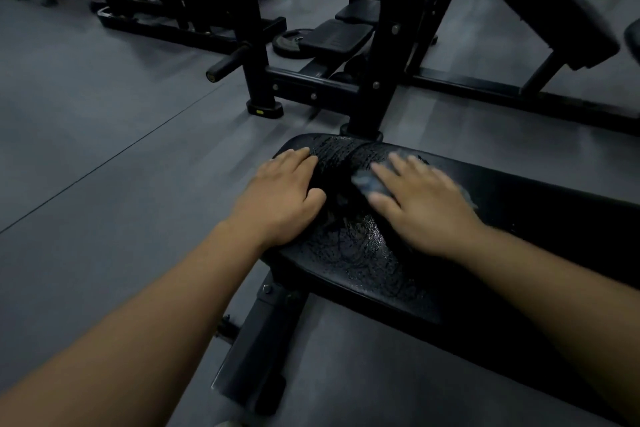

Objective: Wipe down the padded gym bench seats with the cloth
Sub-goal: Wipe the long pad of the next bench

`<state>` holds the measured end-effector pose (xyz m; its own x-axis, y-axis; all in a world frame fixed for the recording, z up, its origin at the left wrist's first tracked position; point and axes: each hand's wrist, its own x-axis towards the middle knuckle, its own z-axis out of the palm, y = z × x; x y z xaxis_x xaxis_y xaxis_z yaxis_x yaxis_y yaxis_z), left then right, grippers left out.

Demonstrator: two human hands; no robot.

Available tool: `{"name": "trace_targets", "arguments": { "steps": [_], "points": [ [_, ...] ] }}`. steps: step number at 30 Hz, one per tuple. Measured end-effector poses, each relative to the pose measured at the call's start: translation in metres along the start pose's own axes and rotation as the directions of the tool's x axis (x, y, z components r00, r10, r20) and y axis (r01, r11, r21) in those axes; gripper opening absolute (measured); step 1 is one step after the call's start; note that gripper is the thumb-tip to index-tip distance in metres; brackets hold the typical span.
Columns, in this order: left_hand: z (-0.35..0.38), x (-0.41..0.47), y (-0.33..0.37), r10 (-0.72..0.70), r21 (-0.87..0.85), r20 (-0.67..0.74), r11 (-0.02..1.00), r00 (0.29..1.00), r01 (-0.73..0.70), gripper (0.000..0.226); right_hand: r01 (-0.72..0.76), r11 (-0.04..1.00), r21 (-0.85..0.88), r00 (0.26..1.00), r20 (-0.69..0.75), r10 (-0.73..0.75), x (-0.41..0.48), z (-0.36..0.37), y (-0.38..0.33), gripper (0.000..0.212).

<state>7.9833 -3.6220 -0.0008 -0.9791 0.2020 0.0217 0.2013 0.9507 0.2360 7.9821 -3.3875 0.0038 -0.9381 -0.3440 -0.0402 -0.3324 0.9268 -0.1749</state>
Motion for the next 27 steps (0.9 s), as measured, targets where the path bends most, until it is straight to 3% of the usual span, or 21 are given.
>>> {"name": "trace_targets", "arguments": {
  "steps": [2, 3, 6, 8, 11, 14, 16, 18, 20, 25, 27],
  "points": [
    [-0.001, 0.000, 0.001, 0.028, 0.021, 0.041, 0.999, 0.999, -0.029, 0.077, -0.100, 0.994, -0.033, 0.995, 0.015, 0.100, 0.027, 0.000, -0.014, 0.063],
    [-0.002, 0.000, 0.002, 0.045, 0.028, 0.057, 0.999, 0.997, -0.047, 0.077, -0.068, 0.997, -0.047, 0.997, 0.021, 0.069, 0.030, 0.001, -0.024, 0.061],
    [-0.004, 0.000, 0.001, 0.075, 0.023, 0.069, 0.997, 0.995, -0.077, 0.077, 0.224, 0.973, -0.056, 0.974, 0.027, -0.223, -0.018, 0.006, -0.042, 0.069],
    [-0.005, 0.000, -0.001, 0.086, 0.020, 0.074, 0.996, 0.994, -0.088, 0.077, 0.306, 0.952, -0.017, 0.951, 0.053, -0.305, -0.051, 0.002, -0.029, 0.076],
    [-0.006, -0.001, 0.003, 0.134, 0.032, 0.082, 0.990, 0.988, -0.137, 0.076, 0.149, 0.987, -0.061, 0.988, 0.037, -0.147, -0.022, -0.003, 0.007, 0.077],
    [-0.003, -0.006, 0.010, 0.176, 0.026, 0.091, 0.984, 0.980, -0.179, 0.075, -0.057, 0.995, -0.082, 0.998, -0.014, 0.056, 0.022, -0.001, -0.002, 0.068],
    [0.000, -0.007, 0.009, 0.184, 0.028, 0.078, 0.982, 0.980, -0.187, 0.076, 0.016, 0.996, -0.083, 1.000, -0.004, -0.017, 0.012, 0.002, -0.021, 0.069],
    [0.000, -0.006, 0.007, 0.188, 0.038, 0.064, 0.981, 0.980, -0.190, 0.077, 0.213, 0.974, -0.074, 0.977, 0.040, -0.210, -0.032, 0.002, -0.030, 0.078],
    [0.000, -0.004, 0.007, 0.189, 0.045, 0.059, 0.980, 0.980, -0.191, 0.077, 0.264, 0.964, -0.040, 0.962, 0.080, -0.261, -0.059, -0.003, -0.013, 0.078],
    [-0.001, -0.008, 0.018, 0.192, 0.051, 0.095, 0.979, 0.977, -0.198, 0.076, -0.049, 0.993, -0.104, 0.999, -0.006, 0.048, -0.002, -0.003, 0.018, 0.064],
    [0.000, -0.009, 0.022, 0.192, 0.065, 0.095, 0.978, 0.977, -0.198, 0.077, -0.033, 0.993, -0.111, 0.999, -0.024, 0.031, -0.002, 0.001, 0.002, 0.064]
  ]
}}
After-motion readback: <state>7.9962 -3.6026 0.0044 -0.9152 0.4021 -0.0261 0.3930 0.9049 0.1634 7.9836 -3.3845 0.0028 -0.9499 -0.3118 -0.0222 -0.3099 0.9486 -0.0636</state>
